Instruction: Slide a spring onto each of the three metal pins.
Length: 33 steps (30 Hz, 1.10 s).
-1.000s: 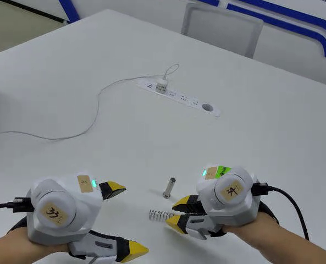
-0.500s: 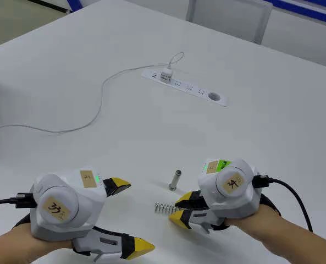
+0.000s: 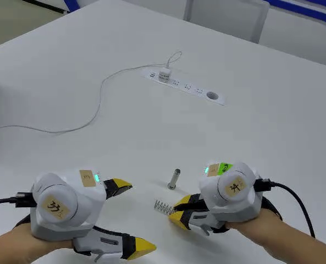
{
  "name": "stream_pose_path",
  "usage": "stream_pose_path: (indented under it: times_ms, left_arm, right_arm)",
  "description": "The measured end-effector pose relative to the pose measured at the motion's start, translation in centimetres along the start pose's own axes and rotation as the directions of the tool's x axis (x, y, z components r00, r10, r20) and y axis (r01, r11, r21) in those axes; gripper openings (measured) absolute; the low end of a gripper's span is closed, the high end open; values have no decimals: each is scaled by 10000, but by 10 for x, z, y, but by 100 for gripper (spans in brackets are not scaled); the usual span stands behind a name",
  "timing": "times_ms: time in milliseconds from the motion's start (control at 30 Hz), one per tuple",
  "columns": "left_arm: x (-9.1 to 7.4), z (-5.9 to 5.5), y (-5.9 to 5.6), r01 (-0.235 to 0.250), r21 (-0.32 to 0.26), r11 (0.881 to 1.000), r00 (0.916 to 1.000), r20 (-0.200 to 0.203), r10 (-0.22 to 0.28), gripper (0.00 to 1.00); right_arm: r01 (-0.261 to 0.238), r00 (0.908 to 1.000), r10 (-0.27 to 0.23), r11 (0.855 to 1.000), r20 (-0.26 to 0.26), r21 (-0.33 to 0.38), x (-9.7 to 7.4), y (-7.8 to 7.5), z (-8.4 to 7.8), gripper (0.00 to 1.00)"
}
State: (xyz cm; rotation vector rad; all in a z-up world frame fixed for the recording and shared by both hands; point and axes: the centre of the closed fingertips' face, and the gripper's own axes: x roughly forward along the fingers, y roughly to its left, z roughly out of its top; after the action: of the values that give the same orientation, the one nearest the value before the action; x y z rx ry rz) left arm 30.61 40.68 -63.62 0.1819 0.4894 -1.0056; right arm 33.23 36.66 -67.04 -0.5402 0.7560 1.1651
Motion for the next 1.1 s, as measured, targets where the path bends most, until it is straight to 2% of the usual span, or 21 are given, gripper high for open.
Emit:
stream_pose_path:
  times_ms: [300, 367, 467, 567, 700, 833, 1100]
  left_arm:
    - [1, 3, -5, 185, 280, 9994, 9998, 46, -187, 70]
    - [0, 8, -6, 143, 533, 9985, 9996, 236, -156, 67]
    - [0, 14, -8, 183, 524, 9985, 9986, 479, -208, 66]
    - [-1, 22, -16, 575, 413, 9975, 9944, 865, -609, 61]
    - [-1, 32, -23, 869, 337, 9956, 9885, 1215, -904, 57]
    - [0, 41, -31, 1129, 940, 9891, 9860, 1122, -1232, 52]
    - [2, 62, -40, 1453, 1672, 9751, 9782, 1235, -1670, 42]
  right_arm:
    - [39, 9992, -32, 9998, 410, -172, -20, 3, 10, 10]
    - [104, 9989, -80, 9986, 458, -520, -26, 5, 12, 10]
    - [204, 9978, -132, 9938, 653, -1096, -34, 10, 17, 10]
    - [157, 9965, -43, 9905, 838, -1365, -44, 17, 21, 10]
    - [216, 9949, -47, 9857, 1011, -1671, -56, 21, 24, 10]
    - [250, 9921, -22, 9831, 1253, -1814, -71, 23, 27, 10]
    - [294, 9913, 7, 9736, 1318, -2264, -85, 30, 27, 10]
